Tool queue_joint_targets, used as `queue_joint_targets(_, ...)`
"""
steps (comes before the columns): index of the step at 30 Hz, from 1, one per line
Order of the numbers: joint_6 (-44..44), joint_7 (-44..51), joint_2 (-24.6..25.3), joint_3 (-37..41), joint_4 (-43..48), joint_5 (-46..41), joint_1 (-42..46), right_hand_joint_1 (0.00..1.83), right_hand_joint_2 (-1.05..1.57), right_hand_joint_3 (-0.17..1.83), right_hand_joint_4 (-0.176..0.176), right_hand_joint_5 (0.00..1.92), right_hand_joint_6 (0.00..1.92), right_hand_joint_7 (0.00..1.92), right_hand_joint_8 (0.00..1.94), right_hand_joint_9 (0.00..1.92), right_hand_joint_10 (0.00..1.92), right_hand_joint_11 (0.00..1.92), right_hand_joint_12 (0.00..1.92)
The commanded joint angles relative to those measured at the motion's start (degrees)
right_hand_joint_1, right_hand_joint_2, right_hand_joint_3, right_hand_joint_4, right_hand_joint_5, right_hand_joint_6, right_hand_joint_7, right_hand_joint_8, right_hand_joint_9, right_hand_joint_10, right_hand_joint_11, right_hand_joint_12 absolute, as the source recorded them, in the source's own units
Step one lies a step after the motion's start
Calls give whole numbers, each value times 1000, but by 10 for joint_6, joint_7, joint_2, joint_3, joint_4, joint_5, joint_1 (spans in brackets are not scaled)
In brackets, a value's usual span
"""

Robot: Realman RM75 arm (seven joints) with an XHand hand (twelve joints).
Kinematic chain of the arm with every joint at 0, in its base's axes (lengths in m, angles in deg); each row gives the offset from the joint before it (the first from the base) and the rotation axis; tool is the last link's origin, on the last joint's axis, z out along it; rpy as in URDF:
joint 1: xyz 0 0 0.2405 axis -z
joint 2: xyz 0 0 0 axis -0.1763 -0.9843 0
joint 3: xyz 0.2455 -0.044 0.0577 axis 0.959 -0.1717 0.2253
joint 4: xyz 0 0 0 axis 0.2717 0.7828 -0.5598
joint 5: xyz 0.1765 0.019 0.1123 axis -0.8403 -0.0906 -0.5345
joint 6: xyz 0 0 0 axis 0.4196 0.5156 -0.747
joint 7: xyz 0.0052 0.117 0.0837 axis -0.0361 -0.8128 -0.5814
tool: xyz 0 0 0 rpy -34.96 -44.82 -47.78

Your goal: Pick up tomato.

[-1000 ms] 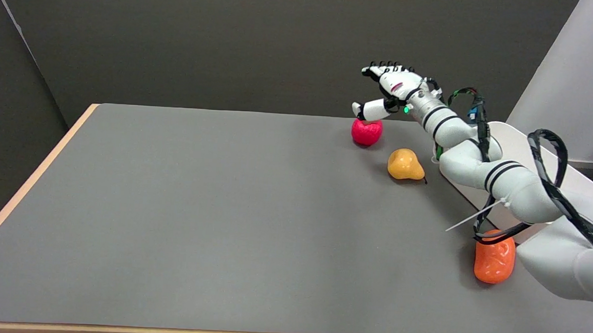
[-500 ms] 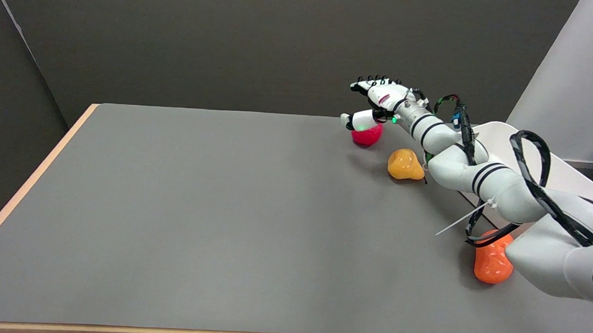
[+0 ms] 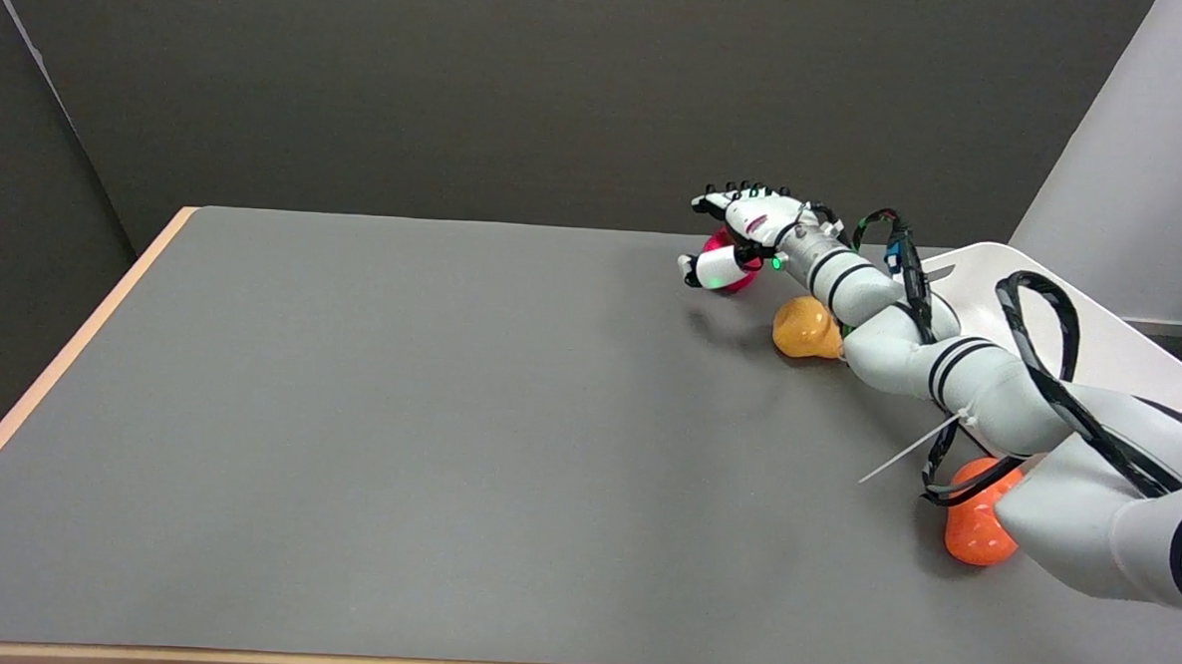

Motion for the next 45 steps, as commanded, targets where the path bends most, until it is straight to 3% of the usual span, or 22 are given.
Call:
queue_joint_targets(1,-10,0,11,-6,-27,1,2,226,575,1055,69,61,342,95,278,56,455,37,863)
queue_joint_targets(12,-2,2,10,-5,-23,4,4,281,609,1067,69,65,356,96,290,59,477,42,880)
queue_joint_targets(15,4,4,9,-5,-20,5,5,285,568,974,74,92,332,124,245,73,450,7,1031)
queue_joint_targets(22,13,4,8,-6,-17,36,7,743,619,1046,86,100,384,140,284,153,555,151,1139)
queue_joint_targets(26,19,4,7,-5,-13,59,7,1006,624,1054,89,122,400,201,310,253,644,309,1375)
queue_joint_targets(32,33,4,6,-5,-12,61,7,1183,655,1049,99,215,456,293,346,352,761,444,1507)
queue_joint_targets(38,40,4,5,-2,-9,61,9,1213,756,1026,113,278,582,369,438,416,875,522,1587)
queue_joint_targets(43,49,4,-2,6,9,56,13,1132,850,970,144,322,860,476,621,467,963,526,1577)
queue_joint_targets(45,53,4,-4,18,18,55,16,1076,870,955,172,373,1078,567,819,522,1045,548,1590)
